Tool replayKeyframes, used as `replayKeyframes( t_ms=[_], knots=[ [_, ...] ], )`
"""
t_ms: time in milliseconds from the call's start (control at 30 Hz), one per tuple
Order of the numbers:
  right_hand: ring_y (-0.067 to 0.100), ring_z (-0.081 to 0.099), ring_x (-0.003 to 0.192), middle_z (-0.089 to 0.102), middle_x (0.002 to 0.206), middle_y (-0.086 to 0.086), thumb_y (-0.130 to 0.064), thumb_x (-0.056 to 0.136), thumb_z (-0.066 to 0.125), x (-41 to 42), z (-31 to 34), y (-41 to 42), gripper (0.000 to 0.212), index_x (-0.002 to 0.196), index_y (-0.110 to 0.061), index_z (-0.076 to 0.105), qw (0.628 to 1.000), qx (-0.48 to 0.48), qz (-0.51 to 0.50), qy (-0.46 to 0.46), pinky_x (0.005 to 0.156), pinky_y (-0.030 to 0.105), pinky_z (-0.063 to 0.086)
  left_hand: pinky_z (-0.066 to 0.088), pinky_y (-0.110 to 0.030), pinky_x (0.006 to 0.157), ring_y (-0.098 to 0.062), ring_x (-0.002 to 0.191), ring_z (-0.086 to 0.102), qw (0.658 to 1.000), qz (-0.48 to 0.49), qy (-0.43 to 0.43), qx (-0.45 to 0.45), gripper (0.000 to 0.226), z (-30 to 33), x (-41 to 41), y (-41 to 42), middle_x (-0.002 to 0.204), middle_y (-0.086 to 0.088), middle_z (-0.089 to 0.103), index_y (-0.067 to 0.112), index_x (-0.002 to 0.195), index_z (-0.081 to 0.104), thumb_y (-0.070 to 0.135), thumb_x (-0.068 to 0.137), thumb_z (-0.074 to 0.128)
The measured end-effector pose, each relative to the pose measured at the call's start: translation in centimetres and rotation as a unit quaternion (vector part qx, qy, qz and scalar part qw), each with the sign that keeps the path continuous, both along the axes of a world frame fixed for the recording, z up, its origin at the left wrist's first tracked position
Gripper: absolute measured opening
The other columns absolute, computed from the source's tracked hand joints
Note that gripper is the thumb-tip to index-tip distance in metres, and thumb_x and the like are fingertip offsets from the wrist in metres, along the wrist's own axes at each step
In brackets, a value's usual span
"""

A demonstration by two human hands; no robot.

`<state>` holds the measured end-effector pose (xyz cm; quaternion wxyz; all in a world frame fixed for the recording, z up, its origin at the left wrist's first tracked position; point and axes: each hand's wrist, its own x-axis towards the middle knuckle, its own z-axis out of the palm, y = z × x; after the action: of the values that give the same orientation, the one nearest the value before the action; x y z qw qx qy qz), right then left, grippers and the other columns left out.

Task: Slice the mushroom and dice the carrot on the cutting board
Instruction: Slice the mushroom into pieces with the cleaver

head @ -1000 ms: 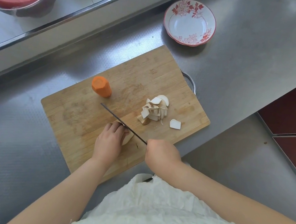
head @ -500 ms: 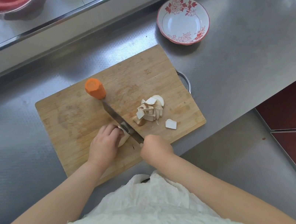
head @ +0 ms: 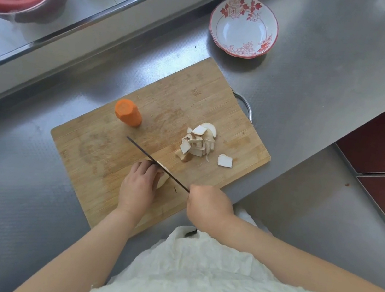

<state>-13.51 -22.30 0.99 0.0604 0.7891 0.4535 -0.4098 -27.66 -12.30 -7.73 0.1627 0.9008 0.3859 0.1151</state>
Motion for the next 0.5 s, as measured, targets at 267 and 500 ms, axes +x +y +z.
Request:
replayKeyframes(
  t_ms=[267, 500],
  knots=[
    [0.026, 0.053, 0.08, 0.063, 0.097, 0.01, -0.003, 0.093, 0.044, -0.3, 0.5, 1.1, 0.022, 0.109, -0.009, 0.058, 0.999, -0.042, 0.0, 0.008, 0.062, 0.031, 0.039, 0.052, -0.038, 0.056, -0.033, 0.078, 0.059, 1.0, 0.005, 0.009, -0.014, 0.007, -0.5, -0.2, 0.2, 0.088, -0.01, 0.066, 0.003, 0.087, 0.069, 0.005, 0.081, 0.072],
    [0.026, 0.051, 0.079, 0.058, 0.091, 0.01, -0.001, 0.091, 0.045, -0.7, -0.2, 2.4, 0.022, 0.107, -0.007, 0.059, 0.998, -0.052, -0.024, 0.016, 0.067, 0.03, 0.041, 0.05, -0.039, 0.053, -0.032, 0.077, 0.056, 1.0, 0.0, -0.005, -0.008, 0.014, -1.0, -0.4, 0.3, 0.088, -0.01, 0.065, 0.003, 0.086, 0.068, 0.015, 0.09, 0.06]
  ],
)
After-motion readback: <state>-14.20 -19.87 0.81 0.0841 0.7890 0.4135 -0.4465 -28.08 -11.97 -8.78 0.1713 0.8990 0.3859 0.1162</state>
